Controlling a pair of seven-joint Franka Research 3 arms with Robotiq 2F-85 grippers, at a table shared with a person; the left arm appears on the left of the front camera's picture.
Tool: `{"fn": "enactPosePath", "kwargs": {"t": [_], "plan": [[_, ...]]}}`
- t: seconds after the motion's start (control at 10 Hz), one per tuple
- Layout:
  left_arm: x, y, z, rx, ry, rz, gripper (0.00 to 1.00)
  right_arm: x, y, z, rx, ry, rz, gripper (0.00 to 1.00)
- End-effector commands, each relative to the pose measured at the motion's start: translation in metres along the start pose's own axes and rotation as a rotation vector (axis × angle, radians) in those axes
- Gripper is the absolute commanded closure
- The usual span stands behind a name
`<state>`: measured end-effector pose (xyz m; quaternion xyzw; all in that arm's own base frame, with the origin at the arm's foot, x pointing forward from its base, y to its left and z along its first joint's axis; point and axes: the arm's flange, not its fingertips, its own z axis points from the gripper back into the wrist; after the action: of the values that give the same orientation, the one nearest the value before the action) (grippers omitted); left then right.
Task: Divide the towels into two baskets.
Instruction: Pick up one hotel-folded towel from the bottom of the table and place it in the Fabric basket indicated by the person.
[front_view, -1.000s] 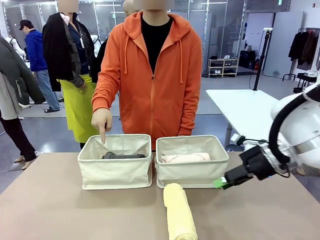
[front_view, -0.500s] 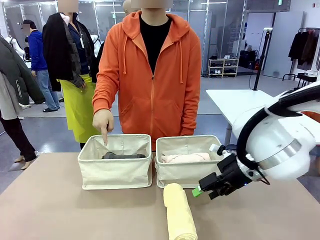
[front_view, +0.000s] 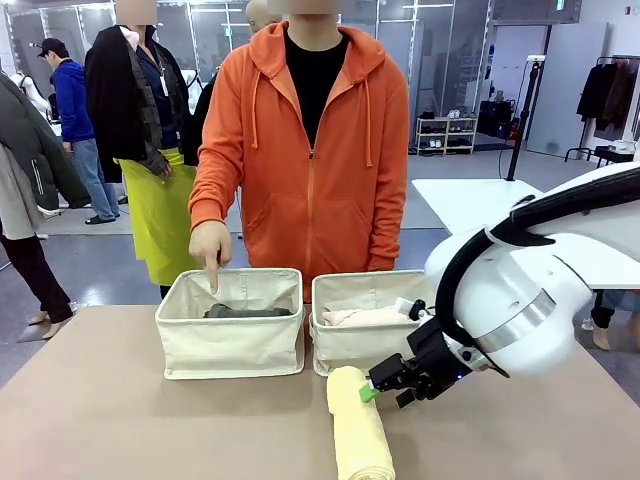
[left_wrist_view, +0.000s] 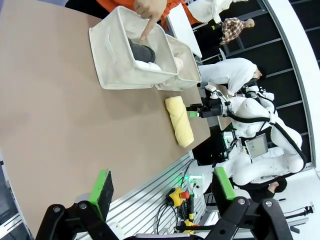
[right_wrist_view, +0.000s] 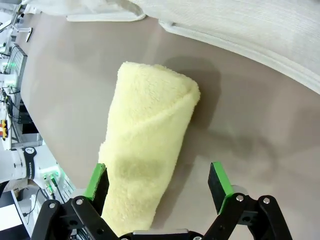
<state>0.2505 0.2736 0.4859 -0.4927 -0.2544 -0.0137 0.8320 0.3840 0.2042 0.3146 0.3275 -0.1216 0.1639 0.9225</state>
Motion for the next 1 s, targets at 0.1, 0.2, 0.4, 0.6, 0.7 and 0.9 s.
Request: {"fn": "enactPosePath", "kwargs": {"t": [0.1,0.2,0.4,0.6,0.7,0.9], "plan": [[0.002,-0.003,0.004,-0.006,0.004,0.009,0.00,0.006,0.012,-0.029,-0.022,0.018,-0.024,0.00],[0.002,-0.003,0.004,-0.006,0.004,0.009,0.00,0.006,0.014,-0.036,-0.004,0.041,-0.024,0.00],[0.002,-0.003,0.004,-0.006,0.004,0.009,0.00,0.007,0.022,-0.045,0.026,0.059,0.004,0.00],[0.002,-0.003,0.004,-0.006,0.004,0.009,0.00,0.005,0.025,-0.047,0.043,0.085,0.043,0.15],[0.002,-0.003,0.004,-0.006,0.004,0.009,0.00,0.003,0.027,-0.048,0.041,0.092,0.054,0.25],[0.002,-0.003,0.004,-0.006,0.004,0.009,0.00,0.003,0.029,-0.049,0.041,0.103,0.060,0.44]]}}
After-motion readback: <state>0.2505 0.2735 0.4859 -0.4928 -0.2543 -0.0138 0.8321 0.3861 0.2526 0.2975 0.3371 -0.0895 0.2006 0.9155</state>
